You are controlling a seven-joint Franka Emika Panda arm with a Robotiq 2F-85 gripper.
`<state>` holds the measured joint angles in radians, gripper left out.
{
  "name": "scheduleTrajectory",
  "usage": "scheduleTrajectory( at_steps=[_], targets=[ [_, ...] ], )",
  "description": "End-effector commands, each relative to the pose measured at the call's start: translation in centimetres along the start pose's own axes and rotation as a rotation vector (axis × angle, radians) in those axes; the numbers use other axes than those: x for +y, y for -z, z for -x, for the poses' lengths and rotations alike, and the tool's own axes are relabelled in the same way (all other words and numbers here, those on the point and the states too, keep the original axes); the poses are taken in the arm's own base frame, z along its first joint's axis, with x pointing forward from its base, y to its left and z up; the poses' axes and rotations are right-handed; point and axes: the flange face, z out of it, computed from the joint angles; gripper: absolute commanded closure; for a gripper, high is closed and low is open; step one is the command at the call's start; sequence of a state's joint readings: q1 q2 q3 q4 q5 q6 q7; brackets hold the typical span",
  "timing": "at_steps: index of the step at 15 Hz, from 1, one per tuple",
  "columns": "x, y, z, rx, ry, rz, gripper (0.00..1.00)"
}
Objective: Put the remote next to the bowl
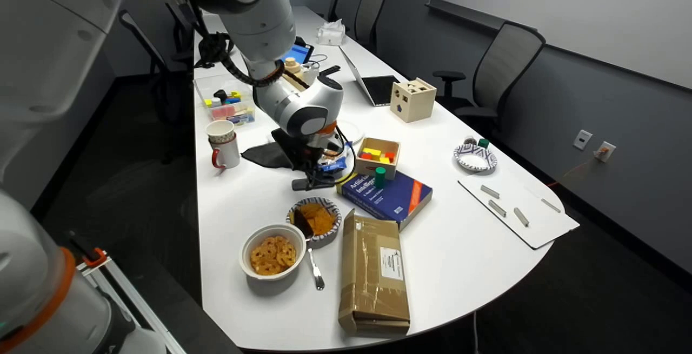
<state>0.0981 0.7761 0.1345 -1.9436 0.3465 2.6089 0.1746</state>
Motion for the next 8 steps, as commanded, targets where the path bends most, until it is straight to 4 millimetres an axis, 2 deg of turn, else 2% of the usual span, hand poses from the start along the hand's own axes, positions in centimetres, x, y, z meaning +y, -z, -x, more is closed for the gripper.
scheduleTrajectory(
  at_steps=[1, 5, 6, 8],
  targets=[
    [-0.8, -2.0, -1.7, 0.010, -0.029, -0.013, 0.00],
    [-1.0, -3.2, -2.3, 0.008, -0.037, -0.014, 0.00],
    [-1.0, -3.4, -2.4, 0.009, -0.037, -0.014, 0.25],
    [-0.9, -3.5, -2.6, 0.011, -0.040, -0.011, 0.34]
  ],
)
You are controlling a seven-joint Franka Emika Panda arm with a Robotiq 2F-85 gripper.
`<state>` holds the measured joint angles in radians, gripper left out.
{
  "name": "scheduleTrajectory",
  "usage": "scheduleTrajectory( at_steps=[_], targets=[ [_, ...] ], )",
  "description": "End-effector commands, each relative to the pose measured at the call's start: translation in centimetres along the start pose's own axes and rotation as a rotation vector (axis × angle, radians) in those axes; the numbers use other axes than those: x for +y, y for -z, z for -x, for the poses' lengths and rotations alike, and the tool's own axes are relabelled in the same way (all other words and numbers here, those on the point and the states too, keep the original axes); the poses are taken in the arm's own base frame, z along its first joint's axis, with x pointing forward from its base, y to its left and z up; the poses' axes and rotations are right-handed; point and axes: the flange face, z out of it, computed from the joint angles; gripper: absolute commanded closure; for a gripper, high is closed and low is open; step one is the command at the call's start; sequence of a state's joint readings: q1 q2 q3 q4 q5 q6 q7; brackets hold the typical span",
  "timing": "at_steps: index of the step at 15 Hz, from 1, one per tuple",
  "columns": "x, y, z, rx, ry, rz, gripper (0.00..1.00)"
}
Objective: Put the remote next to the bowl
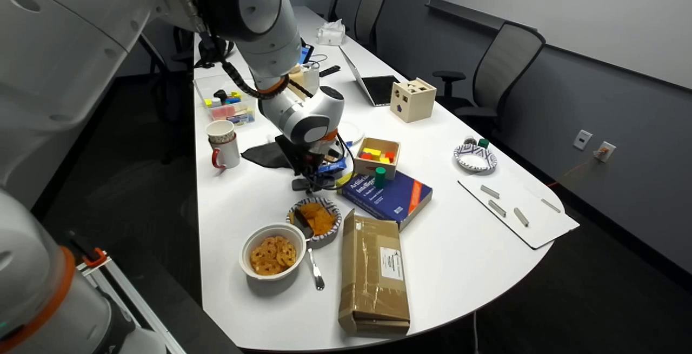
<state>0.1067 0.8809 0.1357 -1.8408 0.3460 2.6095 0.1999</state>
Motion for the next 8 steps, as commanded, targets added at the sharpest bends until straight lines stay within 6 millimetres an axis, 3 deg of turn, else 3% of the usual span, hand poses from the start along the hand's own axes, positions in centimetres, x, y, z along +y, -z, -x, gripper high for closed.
scheduleTrajectory(
  at_steps=[1, 5, 8],
  targets=[
    [-0.18, -0.50, -0.97, 0.018, -0.018, -0.002, 0.44],
    [0.20, -0.59, -1.13, 0.022, -0.029, 0.011, 0.70],
    [0.35, -0.70, -0.95, 0.017, -0.033, 0.022, 0.70]
  ],
)
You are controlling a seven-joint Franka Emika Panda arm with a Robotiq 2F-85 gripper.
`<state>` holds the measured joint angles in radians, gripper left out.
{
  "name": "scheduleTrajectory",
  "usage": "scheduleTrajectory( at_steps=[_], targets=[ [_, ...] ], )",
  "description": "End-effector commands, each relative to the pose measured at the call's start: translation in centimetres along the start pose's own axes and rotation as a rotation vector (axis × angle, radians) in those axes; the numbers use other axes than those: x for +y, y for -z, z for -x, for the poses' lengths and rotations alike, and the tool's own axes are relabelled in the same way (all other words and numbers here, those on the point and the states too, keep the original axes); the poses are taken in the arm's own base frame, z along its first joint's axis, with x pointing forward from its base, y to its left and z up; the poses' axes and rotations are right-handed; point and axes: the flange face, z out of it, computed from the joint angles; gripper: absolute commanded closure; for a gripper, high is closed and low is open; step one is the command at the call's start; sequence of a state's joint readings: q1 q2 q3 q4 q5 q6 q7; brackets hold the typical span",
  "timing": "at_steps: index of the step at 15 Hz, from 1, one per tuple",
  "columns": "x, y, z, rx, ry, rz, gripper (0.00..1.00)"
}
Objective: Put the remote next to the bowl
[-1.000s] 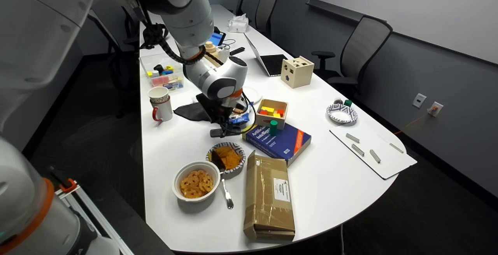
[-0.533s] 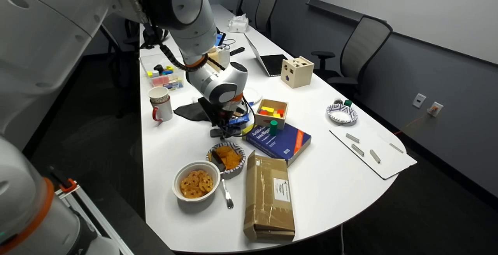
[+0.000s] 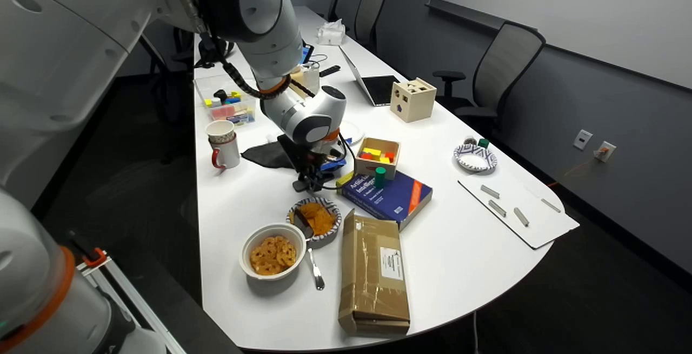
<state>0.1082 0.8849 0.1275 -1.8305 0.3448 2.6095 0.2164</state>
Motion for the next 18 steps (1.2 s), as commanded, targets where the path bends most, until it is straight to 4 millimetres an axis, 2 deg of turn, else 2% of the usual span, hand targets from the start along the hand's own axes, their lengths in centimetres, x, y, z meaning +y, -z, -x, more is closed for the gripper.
scheduleTrajectory(
  at_steps=[1, 3, 5, 12, 15, 18],
  targets=[
    [0.1, -0.9, -0.5, 0.008, -0.013, 0.022, 0.70],
    [-0.2, -0.7, -0.1, -0.008, -0.012, 0.023, 0.70],
    [-0.7, 0.4, 0.6, -0.024, -0.015, 0.017, 0.70],
    [-2.7, 2.4, 4.1, -0.203, -0.022, 0.094, 0.70],
    [-3.5, 2.1, 6.1, -0.291, -0.019, 0.148, 0.70],
    [-3.5, 0.5, 7.9, -0.367, -0.020, 0.202, 0.70]
  ],
)
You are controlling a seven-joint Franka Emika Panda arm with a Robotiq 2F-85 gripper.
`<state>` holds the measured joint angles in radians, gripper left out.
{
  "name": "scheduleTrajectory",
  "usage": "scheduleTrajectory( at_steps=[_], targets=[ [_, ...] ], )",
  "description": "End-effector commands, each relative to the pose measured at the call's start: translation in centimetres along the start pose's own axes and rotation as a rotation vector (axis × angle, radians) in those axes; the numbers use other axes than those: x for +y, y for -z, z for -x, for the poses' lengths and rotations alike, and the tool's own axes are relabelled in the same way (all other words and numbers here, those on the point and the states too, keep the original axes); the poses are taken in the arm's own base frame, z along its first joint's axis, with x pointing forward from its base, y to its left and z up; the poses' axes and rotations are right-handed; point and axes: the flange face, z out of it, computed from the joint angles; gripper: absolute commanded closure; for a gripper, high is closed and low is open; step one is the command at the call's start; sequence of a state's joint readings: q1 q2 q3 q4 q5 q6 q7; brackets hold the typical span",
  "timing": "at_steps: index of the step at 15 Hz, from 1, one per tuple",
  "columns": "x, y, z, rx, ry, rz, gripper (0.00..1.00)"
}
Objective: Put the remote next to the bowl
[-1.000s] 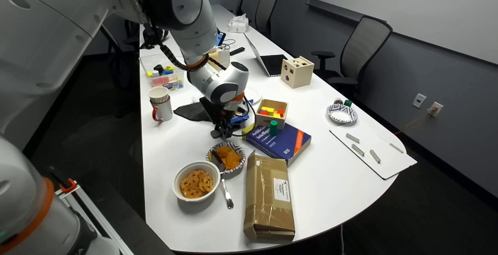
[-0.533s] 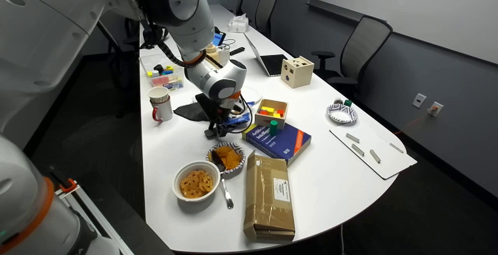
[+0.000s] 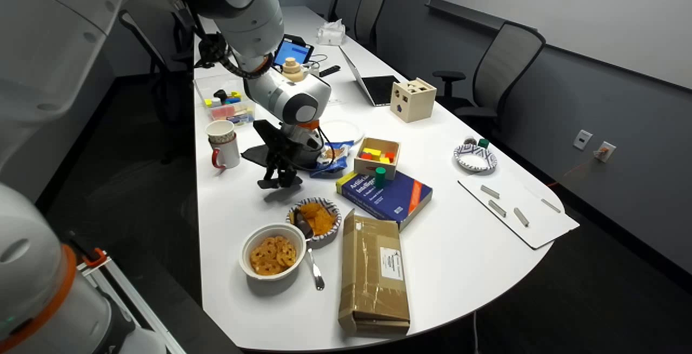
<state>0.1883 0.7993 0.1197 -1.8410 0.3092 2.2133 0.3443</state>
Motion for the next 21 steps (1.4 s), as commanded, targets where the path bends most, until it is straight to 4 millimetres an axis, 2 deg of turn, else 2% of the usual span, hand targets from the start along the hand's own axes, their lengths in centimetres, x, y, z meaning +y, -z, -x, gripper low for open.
scheduleTrajectory(
  at_steps=[1, 3, 7, 11, 15, 19, 21],
  targets=[
    [0.4, -1.5, 2.1, -0.068, -0.016, 0.079, 0.70],
    [0.5, -2.6, 3.3, -0.090, -0.008, 0.104, 0.70],
    [1.3, -3.6, 6.2, -0.096, 0.008, 0.144, 0.70],
    [3.5, -4.9, 8.4, -0.136, -0.003, 0.177, 0.70],
    [5.6, -6.4, 8.7, -0.162, -0.007, 0.187, 0.70],
    [6.8, -7.7, 8.6, -0.158, -0.002, 0.199, 0.70],
    [7.4, -8.0, 8.9, -0.168, 0.003, 0.210, 0.22]
  ],
)
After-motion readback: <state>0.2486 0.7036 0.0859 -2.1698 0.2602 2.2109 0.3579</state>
